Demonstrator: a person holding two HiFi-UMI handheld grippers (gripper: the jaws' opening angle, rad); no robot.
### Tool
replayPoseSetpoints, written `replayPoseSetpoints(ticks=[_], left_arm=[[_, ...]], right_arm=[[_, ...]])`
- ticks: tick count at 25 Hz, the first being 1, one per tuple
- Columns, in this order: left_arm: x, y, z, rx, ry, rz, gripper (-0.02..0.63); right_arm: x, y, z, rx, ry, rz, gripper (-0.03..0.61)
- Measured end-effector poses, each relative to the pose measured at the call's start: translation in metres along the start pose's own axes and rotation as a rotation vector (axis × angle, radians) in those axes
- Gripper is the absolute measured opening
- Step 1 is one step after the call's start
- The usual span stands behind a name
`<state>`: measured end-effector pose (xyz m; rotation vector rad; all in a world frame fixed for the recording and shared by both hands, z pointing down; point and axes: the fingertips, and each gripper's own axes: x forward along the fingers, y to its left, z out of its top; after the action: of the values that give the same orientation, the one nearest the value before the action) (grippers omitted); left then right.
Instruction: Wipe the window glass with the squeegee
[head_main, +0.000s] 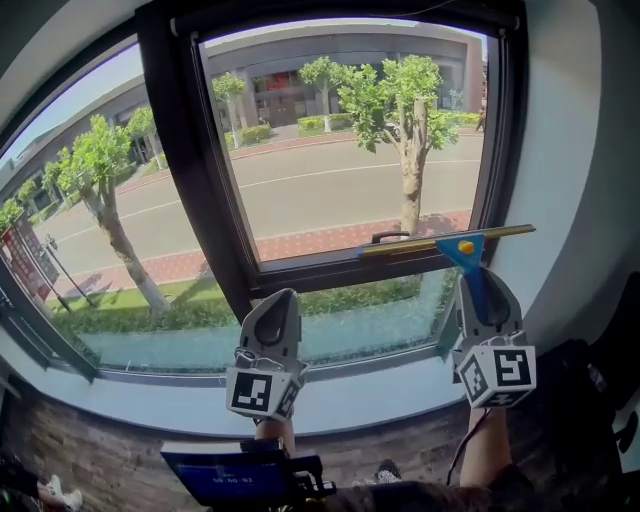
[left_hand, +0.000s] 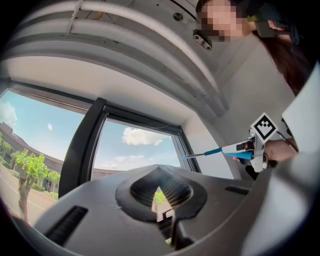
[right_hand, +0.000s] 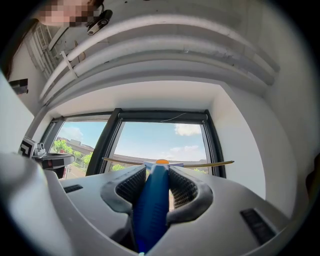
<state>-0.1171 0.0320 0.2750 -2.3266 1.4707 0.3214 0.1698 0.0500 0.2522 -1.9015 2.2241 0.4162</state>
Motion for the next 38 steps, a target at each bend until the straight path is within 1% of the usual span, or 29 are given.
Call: replayPoseSetpoints(ticks=[4,7,10,12,16,20,22,25,29,33,38], left_arm=[[0.03,-0.001,-0.017,-0.002,0.013,0.009,0.002],[0.063,-0.008,-0.015,0.002,0.001,0.002,0.002],[0.094,-0.011,-0.013,0.011,-0.017,0.008,0.002],[0.111,-0.011,-0.015,0.016,-0.026,0.025,0.002],[0.14,-0.001,-0.021,0.017,-0.044,0.09,0.002],[0.161,-0.002,-0.019,0.038,-0.065,0.111,0.002],[0.166,-0.004,-0.019,0.036,-0.072,0.124,0.002],[0.177,-0.003,-0.025,0.023,-0.071,0.113,0.002],[0.21,0.005,-0.047,0.029,-0.049,0.059,0.002],[0.238,0.017,-0.05,0.018,-0.069,0.01,0.002],[0.26,0.046,-0.056,0.034,-0.093,0.0,0.002]], right_arm=[[0.027,-0.015,-0.013,0.004,-0.004,0.016,0.143],[0.055,-0.033,-0.015,0.024,-0.012,0.025,0.143],[0.082,-0.049,-0.018,0.018,-0.016,0.037,0.143],[0.097,-0.058,-0.022,0.017,-0.017,0.04,0.143],[0.123,-0.079,-0.03,0.039,-0.012,0.028,0.143],[0.146,-0.088,-0.032,0.065,-0.014,0.023,0.143],[0.153,-0.088,-0.029,0.066,-0.016,0.026,0.143],[0.165,-0.085,-0.029,0.056,-0.02,0.036,0.143],[0.188,-0.089,-0.037,0.047,-0.019,0.008,0.143],[0.212,-0.088,-0.038,0.041,-0.037,-0.019,0.143],[0.238,-0.079,-0.039,0.026,-0.059,-0.028,0.143]])
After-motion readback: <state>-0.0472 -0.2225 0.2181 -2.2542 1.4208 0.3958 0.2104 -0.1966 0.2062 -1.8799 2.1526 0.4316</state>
